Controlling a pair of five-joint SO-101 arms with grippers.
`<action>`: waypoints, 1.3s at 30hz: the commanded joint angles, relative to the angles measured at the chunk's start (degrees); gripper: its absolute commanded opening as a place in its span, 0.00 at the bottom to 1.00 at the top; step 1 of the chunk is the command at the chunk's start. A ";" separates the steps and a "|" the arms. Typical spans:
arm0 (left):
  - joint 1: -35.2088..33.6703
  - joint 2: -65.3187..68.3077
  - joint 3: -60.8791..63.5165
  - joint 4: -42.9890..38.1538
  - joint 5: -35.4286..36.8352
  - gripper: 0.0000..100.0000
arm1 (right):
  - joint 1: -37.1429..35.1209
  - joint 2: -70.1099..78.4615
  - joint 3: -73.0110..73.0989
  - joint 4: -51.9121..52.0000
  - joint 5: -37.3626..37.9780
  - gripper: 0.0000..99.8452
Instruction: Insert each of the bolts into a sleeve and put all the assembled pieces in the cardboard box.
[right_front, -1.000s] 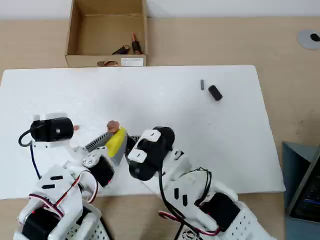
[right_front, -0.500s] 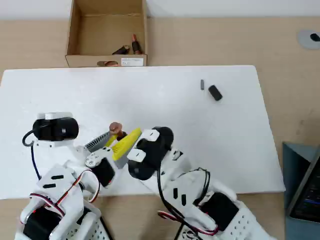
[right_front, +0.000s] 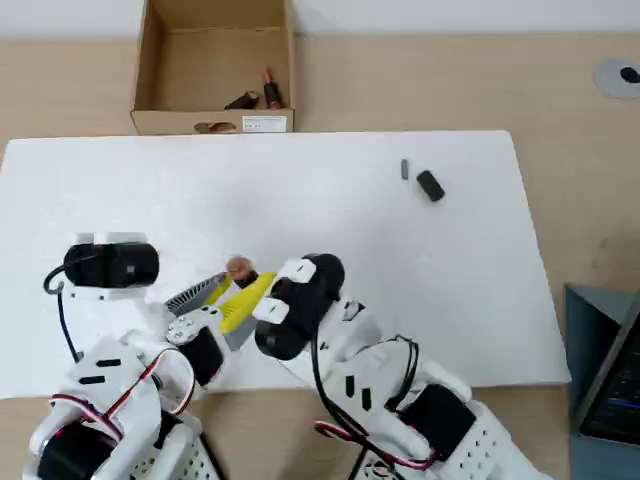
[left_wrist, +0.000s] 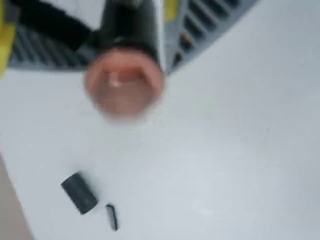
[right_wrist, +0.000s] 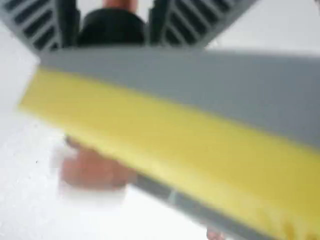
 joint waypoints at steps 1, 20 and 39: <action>-0.53 -0.22 -3.08 0.88 -0.35 0.24 | -0.31 -0.84 -0.31 -0.26 0.18 0.01; -13.45 -0.22 -10.46 0.44 -7.38 0.26 | -0.31 -0.75 -0.22 0.09 0.00 0.01; -37.98 -0.31 6.24 0.35 -28.84 0.00 | 14.90 7.78 -19.03 13.98 -3.43 0.01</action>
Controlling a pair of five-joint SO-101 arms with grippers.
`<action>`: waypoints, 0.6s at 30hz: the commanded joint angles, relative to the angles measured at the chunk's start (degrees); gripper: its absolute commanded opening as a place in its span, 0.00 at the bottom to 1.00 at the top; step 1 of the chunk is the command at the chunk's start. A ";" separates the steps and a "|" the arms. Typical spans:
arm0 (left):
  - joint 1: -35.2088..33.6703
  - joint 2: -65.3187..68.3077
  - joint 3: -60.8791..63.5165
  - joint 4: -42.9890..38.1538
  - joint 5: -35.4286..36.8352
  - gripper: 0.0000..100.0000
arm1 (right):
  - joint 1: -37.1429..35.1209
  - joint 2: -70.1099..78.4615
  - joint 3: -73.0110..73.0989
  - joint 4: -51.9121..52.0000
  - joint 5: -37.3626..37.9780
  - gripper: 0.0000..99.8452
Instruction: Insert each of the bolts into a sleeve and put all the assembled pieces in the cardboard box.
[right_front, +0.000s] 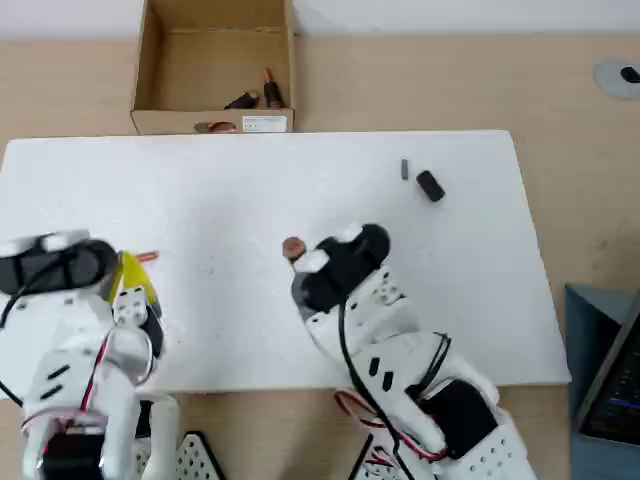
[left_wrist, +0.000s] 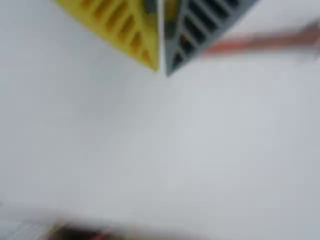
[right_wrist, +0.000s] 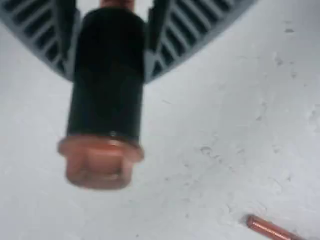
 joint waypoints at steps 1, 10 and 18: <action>-4.48 -0.22 5.80 -0.35 -1.32 0.00 | 1.80 7.08 -13.05 1.14 -0.53 0.01; -4.84 -0.22 19.25 -1.67 -1.41 0.00 | 4.26 36.79 -38.81 0.62 -0.53 0.01; -4.92 -0.22 27.78 -7.21 -1.32 0.00 | 6.55 59.65 -59.47 0.53 -0.44 0.01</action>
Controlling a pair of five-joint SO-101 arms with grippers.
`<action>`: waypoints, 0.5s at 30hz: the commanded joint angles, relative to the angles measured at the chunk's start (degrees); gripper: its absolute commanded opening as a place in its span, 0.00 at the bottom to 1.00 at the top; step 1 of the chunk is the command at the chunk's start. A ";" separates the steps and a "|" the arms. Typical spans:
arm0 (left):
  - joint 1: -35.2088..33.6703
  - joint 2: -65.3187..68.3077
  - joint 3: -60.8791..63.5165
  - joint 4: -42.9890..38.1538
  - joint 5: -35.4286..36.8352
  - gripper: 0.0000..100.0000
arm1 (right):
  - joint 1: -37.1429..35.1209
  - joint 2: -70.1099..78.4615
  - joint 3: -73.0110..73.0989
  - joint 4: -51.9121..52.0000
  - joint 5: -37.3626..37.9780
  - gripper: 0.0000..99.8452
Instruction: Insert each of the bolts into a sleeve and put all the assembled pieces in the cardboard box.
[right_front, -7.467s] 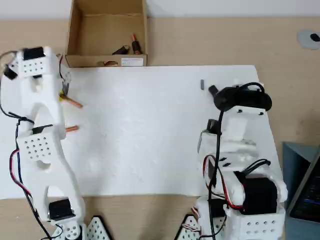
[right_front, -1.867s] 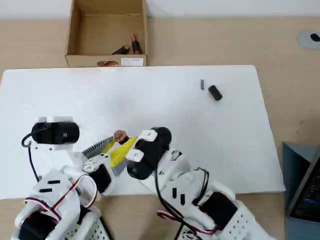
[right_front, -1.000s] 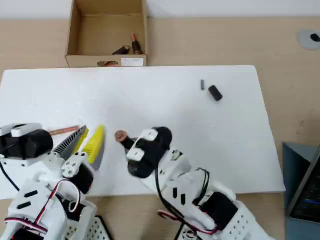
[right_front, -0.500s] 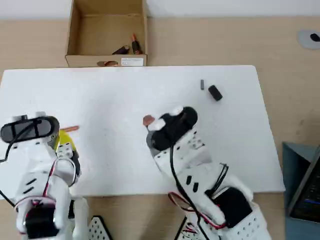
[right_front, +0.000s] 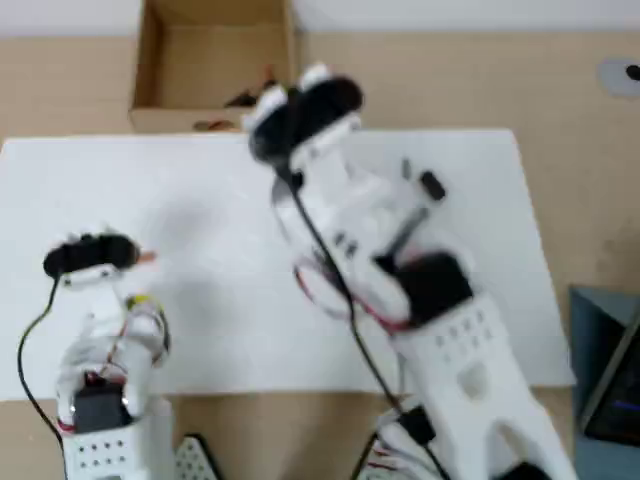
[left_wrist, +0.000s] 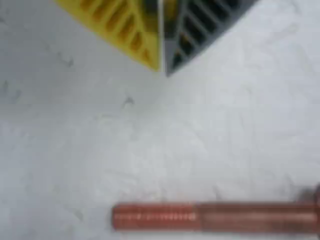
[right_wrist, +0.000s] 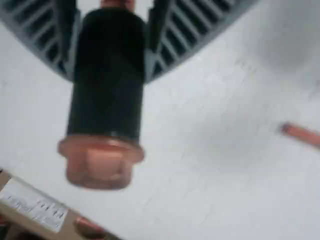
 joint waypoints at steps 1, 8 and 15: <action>-0.62 -0.48 1.85 -2.64 0.09 0.00 | 1.89 9.19 -13.67 -0.35 -0.44 0.01; -0.18 -0.57 2.02 -3.08 1.23 0.00 | 4.53 28.44 -33.36 -0.35 -0.09 0.01; -0.18 -0.57 2.02 -3.08 2.46 0.00 | 5.58 47.25 -53.85 0.00 1.14 0.01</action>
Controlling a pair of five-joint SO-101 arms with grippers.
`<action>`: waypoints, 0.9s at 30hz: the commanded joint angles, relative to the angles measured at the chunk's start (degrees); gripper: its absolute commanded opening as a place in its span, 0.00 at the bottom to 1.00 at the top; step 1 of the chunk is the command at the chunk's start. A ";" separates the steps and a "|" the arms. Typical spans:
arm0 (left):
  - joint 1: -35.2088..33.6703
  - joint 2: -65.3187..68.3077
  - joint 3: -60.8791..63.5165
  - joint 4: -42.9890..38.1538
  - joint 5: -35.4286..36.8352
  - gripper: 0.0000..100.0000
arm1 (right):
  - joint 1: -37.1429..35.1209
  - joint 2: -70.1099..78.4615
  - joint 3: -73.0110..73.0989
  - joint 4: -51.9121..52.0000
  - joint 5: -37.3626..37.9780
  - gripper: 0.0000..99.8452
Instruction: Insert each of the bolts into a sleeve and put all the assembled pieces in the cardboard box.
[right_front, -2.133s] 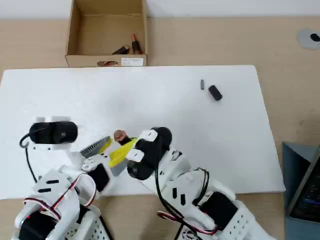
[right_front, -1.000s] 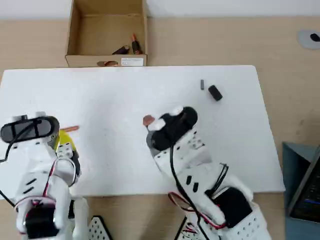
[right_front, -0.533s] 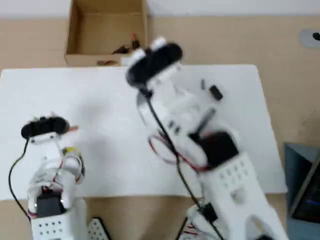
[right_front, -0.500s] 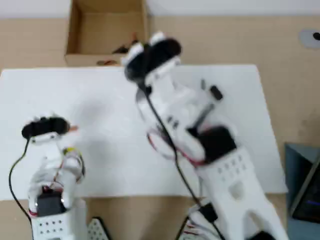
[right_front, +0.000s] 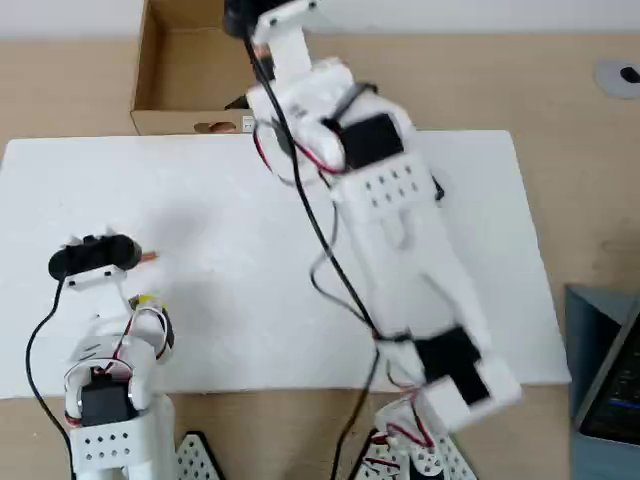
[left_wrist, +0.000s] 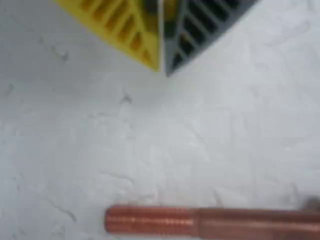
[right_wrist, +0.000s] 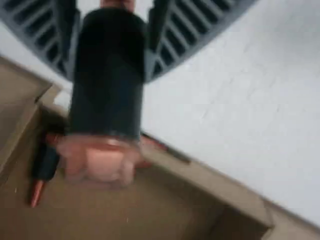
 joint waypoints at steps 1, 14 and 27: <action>-0.18 -0.57 -0.09 -1.05 0.35 0.00 | 1.10 6.99 -13.58 0.09 2.29 0.01; -0.35 -0.57 -0.09 -1.05 0.35 0.00 | 1.10 31.43 -37.58 -0.26 11.60 0.01; -0.53 -0.57 -0.09 -1.05 0.35 0.00 | 1.19 56.57 -54.37 -12.48 23.82 0.01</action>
